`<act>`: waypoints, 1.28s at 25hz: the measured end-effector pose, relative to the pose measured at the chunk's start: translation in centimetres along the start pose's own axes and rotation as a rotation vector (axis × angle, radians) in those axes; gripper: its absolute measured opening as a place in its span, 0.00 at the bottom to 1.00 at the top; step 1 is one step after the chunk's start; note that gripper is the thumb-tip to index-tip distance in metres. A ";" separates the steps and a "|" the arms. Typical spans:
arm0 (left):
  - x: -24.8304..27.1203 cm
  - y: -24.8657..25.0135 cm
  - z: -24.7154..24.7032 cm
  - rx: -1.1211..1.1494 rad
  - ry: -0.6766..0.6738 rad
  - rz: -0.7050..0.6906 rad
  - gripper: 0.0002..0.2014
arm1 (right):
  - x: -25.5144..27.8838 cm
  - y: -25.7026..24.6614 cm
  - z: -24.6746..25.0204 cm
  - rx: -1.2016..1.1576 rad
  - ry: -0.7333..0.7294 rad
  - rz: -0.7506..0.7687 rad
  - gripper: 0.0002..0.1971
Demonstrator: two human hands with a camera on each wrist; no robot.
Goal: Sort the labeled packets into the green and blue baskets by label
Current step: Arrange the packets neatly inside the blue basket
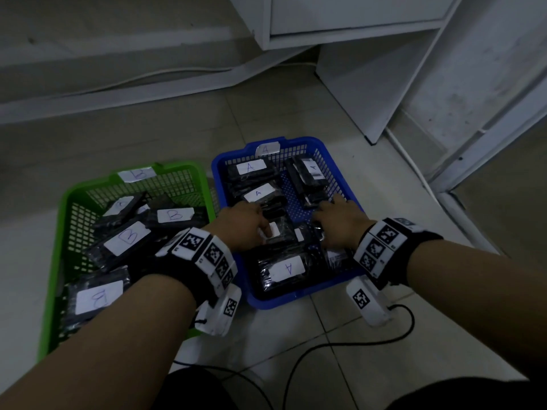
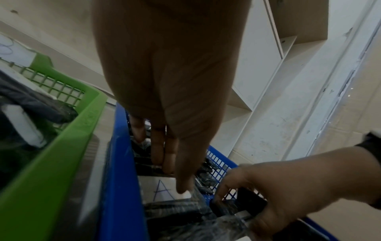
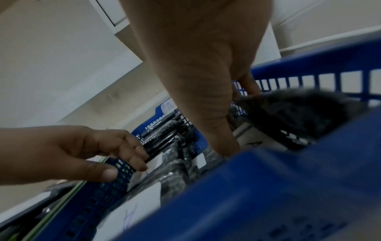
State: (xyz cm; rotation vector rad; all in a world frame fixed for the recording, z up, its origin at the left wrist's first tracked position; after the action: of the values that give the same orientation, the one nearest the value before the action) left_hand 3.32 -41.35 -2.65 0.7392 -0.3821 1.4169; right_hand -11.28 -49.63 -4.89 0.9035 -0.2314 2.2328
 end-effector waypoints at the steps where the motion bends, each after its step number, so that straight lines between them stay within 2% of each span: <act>1: 0.5 -0.4 0.6 -0.010 0.058 0.026 0.13 | -0.3 -0.3 0.3 0.030 0.010 -0.005 0.28; 3: 1.3 -1.4 1.5 0.006 0.133 0.072 0.14 | -0.9 -0.7 0.5 0.089 -0.004 -0.016 0.29; 6: 1.5 -2.2 1.4 0.056 0.095 0.091 0.17 | -1.7 -1.5 -0.2 0.090 -0.005 -0.037 0.31; 10: 1.2 -2.4 1.2 0.154 0.074 0.071 0.18 | -2.0 -3.7 0.1 0.028 0.169 0.026 0.17; 13: 1.1 -2.6 1.2 0.180 0.088 0.060 0.18 | -2.2 -3.4 0.4 -0.066 0.101 0.071 0.14; 15: 0.9 -2.4 1.0 0.165 0.076 0.041 0.18 | -1.8 -2.5 0.2 -0.046 0.012 0.068 0.17; 17: 0.8 -2.3 0.8 0.150 0.048 0.030 0.17 | -1.2 -2.2 -0.6 0.101 -0.045 0.077 0.22; 20: 0.8 -2.5 0.8 0.149 0.026 0.036 0.17 | -0.8 -2.6 -2.6 0.257 -0.132 0.082 0.37; 21: 0.8 -2.5 0.9 0.146 0.025 0.035 0.17 | -0.9 -2.9 -3.1 0.267 -0.152 0.074 0.38; 23: 1.0 -2.5 1.0 0.149 0.026 0.028 0.17 | -1.2 -3.4 -3.1 0.174 -0.153 0.081 0.29; 26: 1.2 -2.7 0.9 0.176 0.036 0.009 0.16 | -1.3 -3.0 -2.4 -0.089 -0.190 0.097 0.16; 28: 1.4 -2.7 1.0 0.220 0.051 -0.021 0.15 | -0.9 -2.2 -1.3 -0.168 -0.126 0.120 0.15; 30: 1.5 -2.1 0.8 0.249 0.042 -0.059 0.16 | 0.0 -0.9 0.6 -0.170 0.089 0.091 0.18; 32: 1.1 -1.2 0.2 0.224 -0.009 -0.082 0.17 | 1.1 0.4 1.2 -0.169 0.255 -0.013 0.23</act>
State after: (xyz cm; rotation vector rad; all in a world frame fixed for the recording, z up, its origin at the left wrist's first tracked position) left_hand 4.68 -40.63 -2.02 0.9330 -0.1985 1.3925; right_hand -11.46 -49.76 -3.21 0.5234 -0.2886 2.2505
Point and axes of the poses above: each hand's wrist, its own x-axis away from the middle knuckle, its own z-axis out of the back of the hand, y = z × x, the point moved 8 cm from there along -x, towards the middle knuckle, and after that the axes turned 15 degrees about -y, right-handed, at the moved point
